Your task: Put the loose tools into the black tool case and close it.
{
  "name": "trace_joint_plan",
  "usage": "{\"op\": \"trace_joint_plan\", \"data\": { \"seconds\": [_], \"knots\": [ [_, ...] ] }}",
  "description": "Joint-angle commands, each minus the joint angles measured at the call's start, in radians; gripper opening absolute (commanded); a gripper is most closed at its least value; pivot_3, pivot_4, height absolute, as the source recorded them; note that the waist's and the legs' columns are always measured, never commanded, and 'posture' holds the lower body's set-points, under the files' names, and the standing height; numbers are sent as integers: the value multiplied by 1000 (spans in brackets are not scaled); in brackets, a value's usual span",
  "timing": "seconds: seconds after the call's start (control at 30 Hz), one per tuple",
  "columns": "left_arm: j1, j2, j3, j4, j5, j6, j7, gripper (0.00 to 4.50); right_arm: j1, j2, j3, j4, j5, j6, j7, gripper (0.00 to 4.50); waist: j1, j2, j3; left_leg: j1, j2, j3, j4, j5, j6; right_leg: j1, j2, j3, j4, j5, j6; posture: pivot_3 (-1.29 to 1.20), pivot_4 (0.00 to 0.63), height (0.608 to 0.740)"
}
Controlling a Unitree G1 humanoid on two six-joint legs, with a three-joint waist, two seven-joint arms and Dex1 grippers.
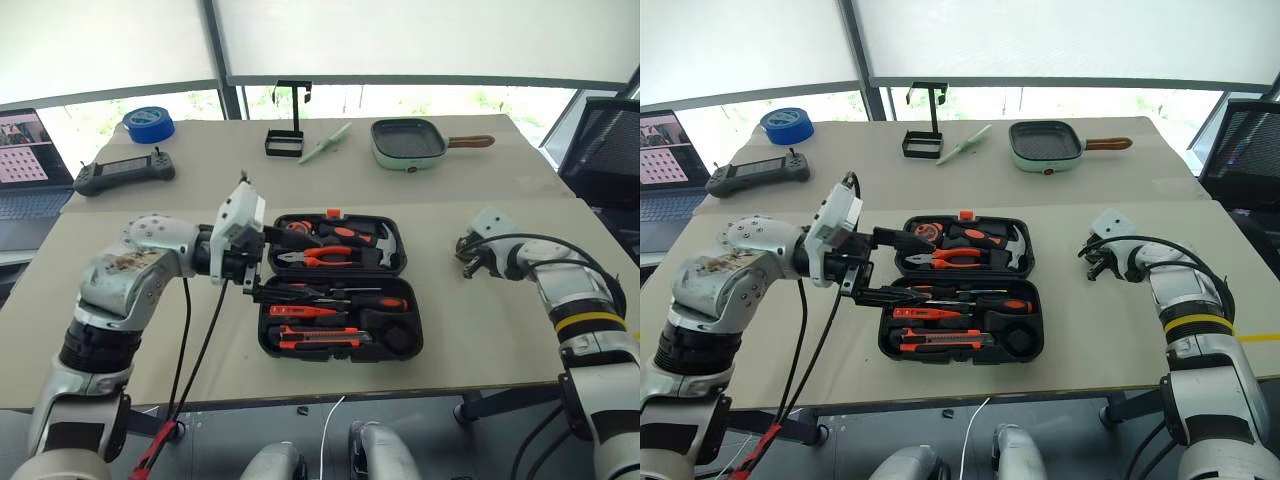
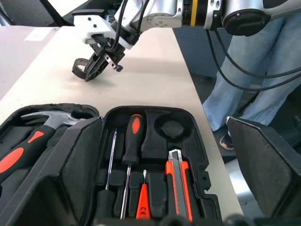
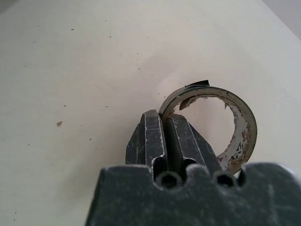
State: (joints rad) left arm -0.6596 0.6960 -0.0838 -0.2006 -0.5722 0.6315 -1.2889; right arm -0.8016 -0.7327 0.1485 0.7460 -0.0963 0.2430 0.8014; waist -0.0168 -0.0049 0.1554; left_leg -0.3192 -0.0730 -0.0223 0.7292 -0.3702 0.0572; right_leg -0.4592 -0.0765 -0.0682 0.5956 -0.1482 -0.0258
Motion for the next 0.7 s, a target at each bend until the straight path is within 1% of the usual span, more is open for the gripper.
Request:
{"op": "trace_joint_plan", "data": {
  "seconds": [0.03, 0.07, 0.1, 0.17, 0.2, 0.27, 0.33, 0.4, 0.57, 0.63, 0.7],
  "knots": [
    [3, 25, -12, -14, 10, -29, -29, 4500, 25, -41, -69, -144, 75, 1, 88, 60, 1, 1, 0, 0, 0, 0, 0, 0, 0, 0, 0, 0, 0, 0, 0, 0, 150, 740],
    [15, 37, -19, -17, 19, -40, -41, 4500, 43, -46, -91, -211, 117, 31, 130, 60, 0, 2, 1, 0, 0, 0, 0, 0, 0, 0, 0, 0, 0, 0, 0, 0, 150, 740],
    [42, 61, -35, -20, 34, -60, -72, 4500, 113, -76, -109, -424, 252, 130, 257, 60, 1, 3, 2, 0, 0, 0, 0, 0, 0, 0, 0, 0, 0, 0, 0, 0, 150, 740],
    [79, 92, -59, -23, 60, -99, -111, 4500, 236, -135, -128, -751, 445, 262, 428, 60, 3, 9, 3, -1, 0, -1, 0, 0, 0, -1, 0, -1, 0, 0, 0, 0, 150, 740],
    [94, 101, -72, -25, 75, -126, -124, 4500, 305, -173, -121, -901, 506, 308, 476, 60, 4, 10, 3, -1, 1, -1, 0, 0, 0, -1, 0, -1, 1, -1, -1, 0, 150, 740],
    [105, 105, -87, -26, 94, -160, -133, 4500, 396, -225, -92, -1080, 539, 352, 491, 60, 8, 10, 4, -1, 1, -3, 0, 0, 0, -1, 0, -2, 0, -1, -1, 0, 150, 740],
    [105, 102, -92, -24, 99, -172, -136, 4500, 438, -252, -71, -1160, 533, 364, 482, 60, 13, 9, 4, -1, 1, -4, 1, -1, -1, 0, 0, -2, 0, -1, -1, 0, 150, 740],
    [98, 95, -96, -20, 100, -172, -134, 4500, 457, -262, -45, -1194, 504, 349, 470, 60, 20, 9, 4, -1, 0, -3, 2, -1, -1, 2, -1, 0, -1, 0, 0, 0, 150, 740],
    [95, 92, -96, -27, 98, -171, -135, 4500, 439, -259, 9, -1179, 437, 331, 432, 60, 30, 8, 5, -1, 0, -2, 2, -1, 0, 0, 0, 2, 0, 1, 1, 0, 150, 740],
    [106, 107, -80, -56, 84, -160, -136, 4500, 438, -266, 30, -1158, 397, 306, 430, 60, 29, 8, 5, -1, 0, -3, 1, -1, 0, -1, 1, 1, 1, 1, 1, 0, 150, 740],
    [118, 124, -60, -94, 64, -142, -132, 4500, 442, -269, 35, -1158, 397, 299, 442, 60, 28, 7, 5, -2, 0, -2, 1, -1, 0, -2, 1, 0, 0, 0, 0, 0, 150, 740]
  ]
}}
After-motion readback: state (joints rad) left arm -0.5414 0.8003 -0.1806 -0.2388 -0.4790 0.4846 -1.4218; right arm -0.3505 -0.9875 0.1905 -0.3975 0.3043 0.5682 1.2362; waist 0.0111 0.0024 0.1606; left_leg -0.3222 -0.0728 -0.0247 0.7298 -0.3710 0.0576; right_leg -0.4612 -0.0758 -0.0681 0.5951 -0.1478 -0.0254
